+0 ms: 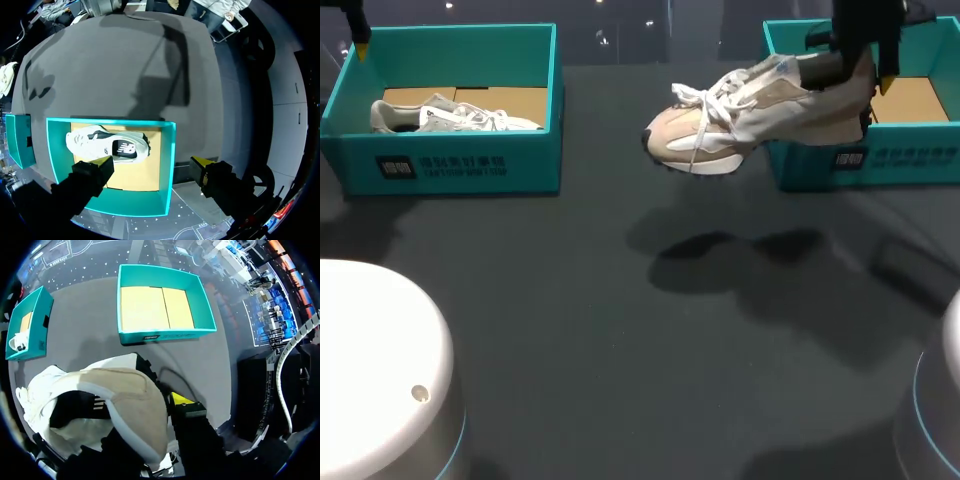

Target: Take the shoe out of the shoebox, open the shoe tongue, remove and reinsert the insole, then place the shoe into the shoebox

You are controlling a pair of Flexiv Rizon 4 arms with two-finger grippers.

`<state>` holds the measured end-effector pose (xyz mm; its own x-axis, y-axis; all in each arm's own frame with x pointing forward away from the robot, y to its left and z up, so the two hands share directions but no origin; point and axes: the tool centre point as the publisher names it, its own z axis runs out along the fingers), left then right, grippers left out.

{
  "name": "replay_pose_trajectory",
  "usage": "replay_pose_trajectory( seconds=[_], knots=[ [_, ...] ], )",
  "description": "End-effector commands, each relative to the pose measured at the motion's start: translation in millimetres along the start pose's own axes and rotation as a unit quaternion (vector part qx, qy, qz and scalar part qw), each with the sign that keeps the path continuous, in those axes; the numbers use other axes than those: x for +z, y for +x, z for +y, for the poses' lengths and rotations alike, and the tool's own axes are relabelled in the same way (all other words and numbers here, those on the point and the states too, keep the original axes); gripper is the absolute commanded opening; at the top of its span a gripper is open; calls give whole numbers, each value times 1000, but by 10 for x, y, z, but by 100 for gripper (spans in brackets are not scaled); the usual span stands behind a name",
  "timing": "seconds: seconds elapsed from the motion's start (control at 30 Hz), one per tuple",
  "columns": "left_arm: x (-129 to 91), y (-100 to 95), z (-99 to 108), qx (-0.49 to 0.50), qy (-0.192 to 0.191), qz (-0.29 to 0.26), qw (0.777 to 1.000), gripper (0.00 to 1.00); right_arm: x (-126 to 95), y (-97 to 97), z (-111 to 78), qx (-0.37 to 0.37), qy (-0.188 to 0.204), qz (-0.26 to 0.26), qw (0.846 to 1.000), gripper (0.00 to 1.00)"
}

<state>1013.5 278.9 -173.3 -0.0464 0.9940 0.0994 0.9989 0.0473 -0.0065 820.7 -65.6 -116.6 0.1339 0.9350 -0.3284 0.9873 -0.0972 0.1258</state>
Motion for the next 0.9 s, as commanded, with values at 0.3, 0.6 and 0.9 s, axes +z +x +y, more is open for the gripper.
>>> replay_pose_trajectory(
  seconds=[0.3, 0.6, 0.9],
  knots=[
    [-6, 5, -5, 1, 0, 1, 1000, 100, 152, 595, -772, -2, -34, -24, 999, 0],
    [-6, 5, -5, 1, 0, 1, 1000, 100, 322, 830, -1155, 20, -13, -20, 1000, 0],
    [-6, 5, -5, 1, 0, 1, 1000, 100, 322, 830, -1155, 20, -13, -20, 1000, 0]
  ],
)
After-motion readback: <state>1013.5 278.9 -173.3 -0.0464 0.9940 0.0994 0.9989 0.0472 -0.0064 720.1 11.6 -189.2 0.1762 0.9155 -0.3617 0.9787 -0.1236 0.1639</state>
